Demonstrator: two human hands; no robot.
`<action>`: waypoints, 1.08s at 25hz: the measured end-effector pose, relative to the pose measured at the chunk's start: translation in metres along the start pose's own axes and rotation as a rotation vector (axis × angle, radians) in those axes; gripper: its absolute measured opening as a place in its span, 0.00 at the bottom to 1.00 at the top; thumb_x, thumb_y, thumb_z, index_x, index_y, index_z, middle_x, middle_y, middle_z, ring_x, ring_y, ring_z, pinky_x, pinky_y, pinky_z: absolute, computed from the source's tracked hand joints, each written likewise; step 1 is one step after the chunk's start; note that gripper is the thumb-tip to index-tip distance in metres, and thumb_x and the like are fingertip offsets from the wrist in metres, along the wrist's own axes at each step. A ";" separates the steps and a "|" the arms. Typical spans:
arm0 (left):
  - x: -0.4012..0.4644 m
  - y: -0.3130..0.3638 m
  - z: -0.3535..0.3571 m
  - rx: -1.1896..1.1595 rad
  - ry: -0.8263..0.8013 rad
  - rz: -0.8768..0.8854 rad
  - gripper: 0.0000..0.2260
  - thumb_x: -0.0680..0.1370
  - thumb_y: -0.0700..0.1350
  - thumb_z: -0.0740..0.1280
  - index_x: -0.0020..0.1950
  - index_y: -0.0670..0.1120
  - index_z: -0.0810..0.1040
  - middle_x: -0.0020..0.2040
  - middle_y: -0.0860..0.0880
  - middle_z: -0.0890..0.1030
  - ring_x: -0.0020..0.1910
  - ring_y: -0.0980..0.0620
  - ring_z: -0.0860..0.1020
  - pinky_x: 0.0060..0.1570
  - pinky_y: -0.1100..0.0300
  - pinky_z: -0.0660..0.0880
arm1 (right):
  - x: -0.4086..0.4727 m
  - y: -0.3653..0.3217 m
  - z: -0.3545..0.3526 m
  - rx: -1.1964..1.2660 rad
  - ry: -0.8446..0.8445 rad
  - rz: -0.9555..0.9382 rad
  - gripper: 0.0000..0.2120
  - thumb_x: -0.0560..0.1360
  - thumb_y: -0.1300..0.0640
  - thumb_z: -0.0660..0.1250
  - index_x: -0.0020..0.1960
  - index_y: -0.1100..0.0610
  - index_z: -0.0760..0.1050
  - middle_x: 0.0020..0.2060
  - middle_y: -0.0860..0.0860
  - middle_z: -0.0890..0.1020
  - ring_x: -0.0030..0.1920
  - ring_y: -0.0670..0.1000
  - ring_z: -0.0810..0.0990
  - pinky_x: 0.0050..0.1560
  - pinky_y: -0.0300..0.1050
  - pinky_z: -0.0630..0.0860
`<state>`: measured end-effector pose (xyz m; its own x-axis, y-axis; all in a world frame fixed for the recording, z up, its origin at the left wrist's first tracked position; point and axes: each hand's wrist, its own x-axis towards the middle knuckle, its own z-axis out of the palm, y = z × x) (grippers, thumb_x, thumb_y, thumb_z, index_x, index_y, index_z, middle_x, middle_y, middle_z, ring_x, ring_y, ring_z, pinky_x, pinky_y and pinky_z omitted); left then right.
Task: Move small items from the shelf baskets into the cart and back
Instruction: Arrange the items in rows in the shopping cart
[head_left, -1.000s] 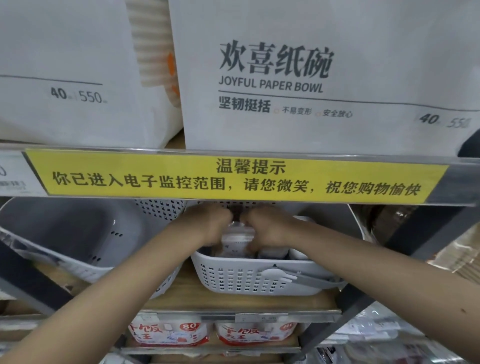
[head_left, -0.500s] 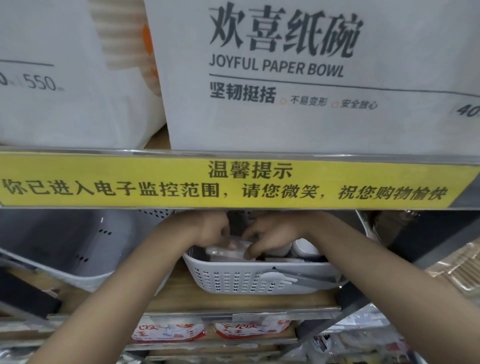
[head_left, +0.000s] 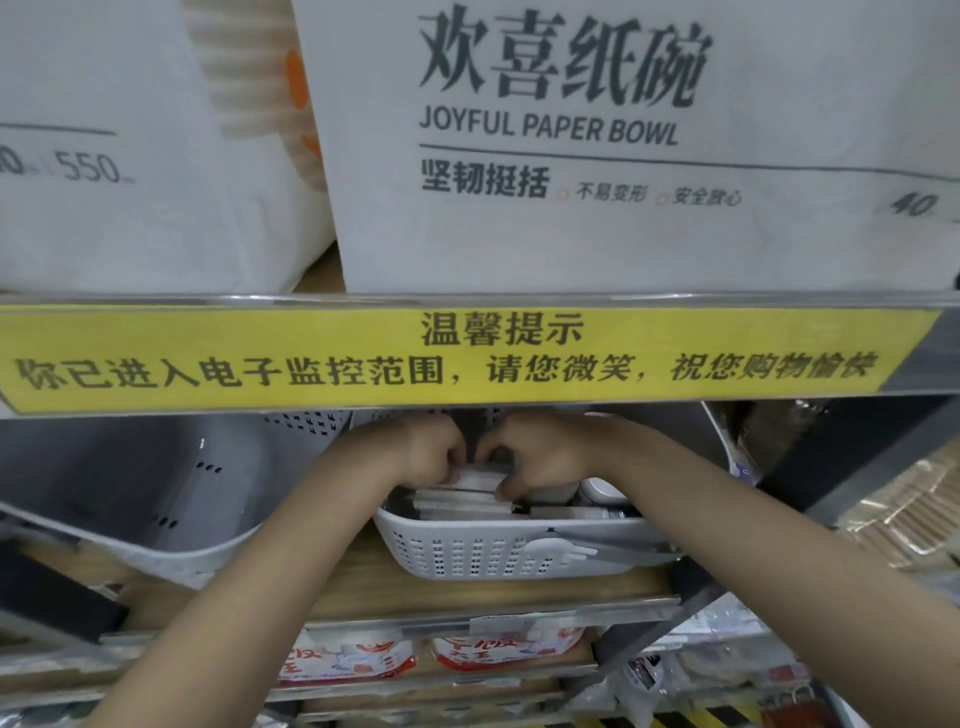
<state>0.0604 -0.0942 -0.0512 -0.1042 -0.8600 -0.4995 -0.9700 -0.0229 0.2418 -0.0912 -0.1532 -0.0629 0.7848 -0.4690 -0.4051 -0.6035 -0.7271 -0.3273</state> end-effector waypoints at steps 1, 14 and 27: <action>-0.001 0.001 0.000 -0.020 0.034 0.007 0.13 0.79 0.41 0.62 0.63 0.49 0.77 0.60 0.48 0.78 0.57 0.48 0.76 0.59 0.53 0.73 | -0.001 -0.001 -0.001 0.007 0.036 0.003 0.20 0.71 0.53 0.72 0.62 0.53 0.75 0.57 0.51 0.80 0.56 0.53 0.77 0.59 0.52 0.73; -0.076 0.040 0.001 -0.071 0.598 0.294 0.12 0.81 0.46 0.61 0.63 0.49 0.76 0.60 0.51 0.78 0.57 0.49 0.76 0.54 0.55 0.73 | -0.135 -0.052 0.010 -0.125 0.754 0.207 0.14 0.78 0.55 0.61 0.62 0.54 0.75 0.58 0.51 0.79 0.57 0.55 0.77 0.54 0.51 0.74; -0.051 0.280 0.150 0.123 0.574 1.159 0.14 0.72 0.40 0.66 0.58 0.45 0.78 0.54 0.49 0.80 0.51 0.48 0.79 0.47 0.55 0.77 | -0.394 0.006 0.243 0.013 0.932 0.957 0.11 0.76 0.53 0.60 0.52 0.54 0.79 0.49 0.48 0.82 0.49 0.50 0.79 0.50 0.41 0.71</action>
<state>-0.2384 0.0199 -0.0825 -0.8121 -0.4427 0.3803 -0.3960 0.8966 0.1981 -0.4384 0.1491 -0.1128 -0.1461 -0.9569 0.2508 -0.9639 0.0807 -0.2536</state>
